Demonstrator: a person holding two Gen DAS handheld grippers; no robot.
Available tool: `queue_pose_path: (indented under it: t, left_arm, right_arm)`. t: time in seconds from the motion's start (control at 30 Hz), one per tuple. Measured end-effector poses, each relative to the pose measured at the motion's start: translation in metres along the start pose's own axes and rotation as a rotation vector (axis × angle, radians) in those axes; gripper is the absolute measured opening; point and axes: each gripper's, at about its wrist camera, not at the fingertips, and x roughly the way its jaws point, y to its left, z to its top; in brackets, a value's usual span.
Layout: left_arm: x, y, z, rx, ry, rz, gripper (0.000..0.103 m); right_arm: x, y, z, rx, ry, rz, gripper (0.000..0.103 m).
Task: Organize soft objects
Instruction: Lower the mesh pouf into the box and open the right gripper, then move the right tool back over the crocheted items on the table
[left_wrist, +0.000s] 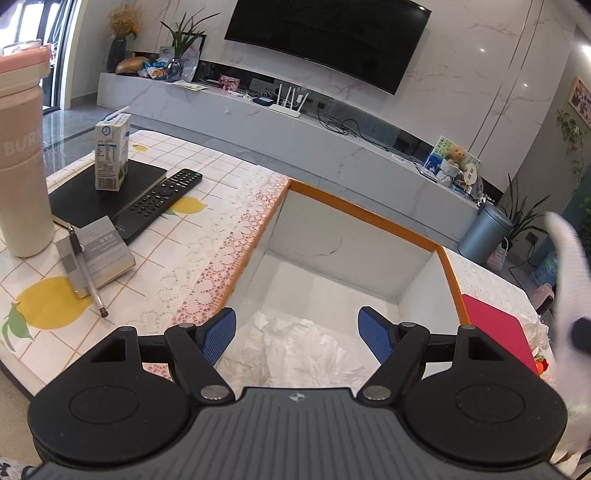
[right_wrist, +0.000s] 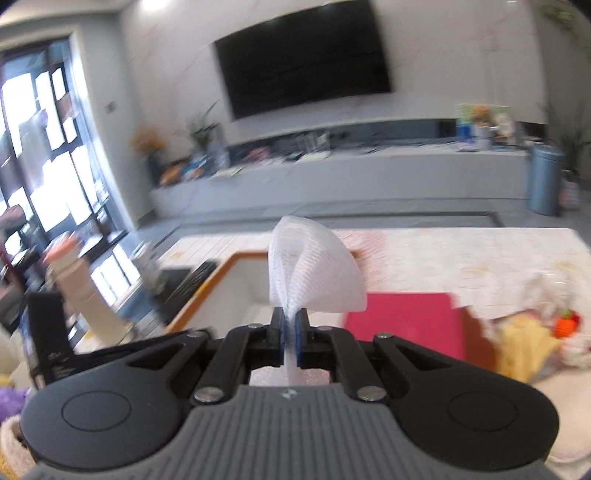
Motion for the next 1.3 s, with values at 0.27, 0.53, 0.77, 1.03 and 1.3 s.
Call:
queue_pose_path:
  t: [0.27,0.53,0.77,1.03,1.3]
  left_arm:
    - [-0.001,0.006,0.003,-0.020,0.012,-0.029,0.089]
    - [-0.003,0.007,0.003,-0.032,0.018,-0.039,0.089]
    - [-0.003,0.007,0.003,-0.017,0.019,-0.032,0.089]
    - [-0.002,0.005,0.001,0.002,0.018,-0.022,0.089]
    - [-0.003,0.004,0.002,0.000,0.017,-0.022,0.089]
  right_arm:
    - [0.050,0.032,-0.015,-0.130,0.163,-0.014,0.003]
    - [0.071,0.034,-0.030,-0.239,0.227,-0.092,0.010]
    - [0.070,0.029,-0.034,-0.169,0.174,-0.139,0.057]
    - [0.056,0.024,-0.030,-0.132,0.145,-0.113,0.084]
    - [0.009,-0.010,-0.005,-0.113,0.044,-0.186,0.088]
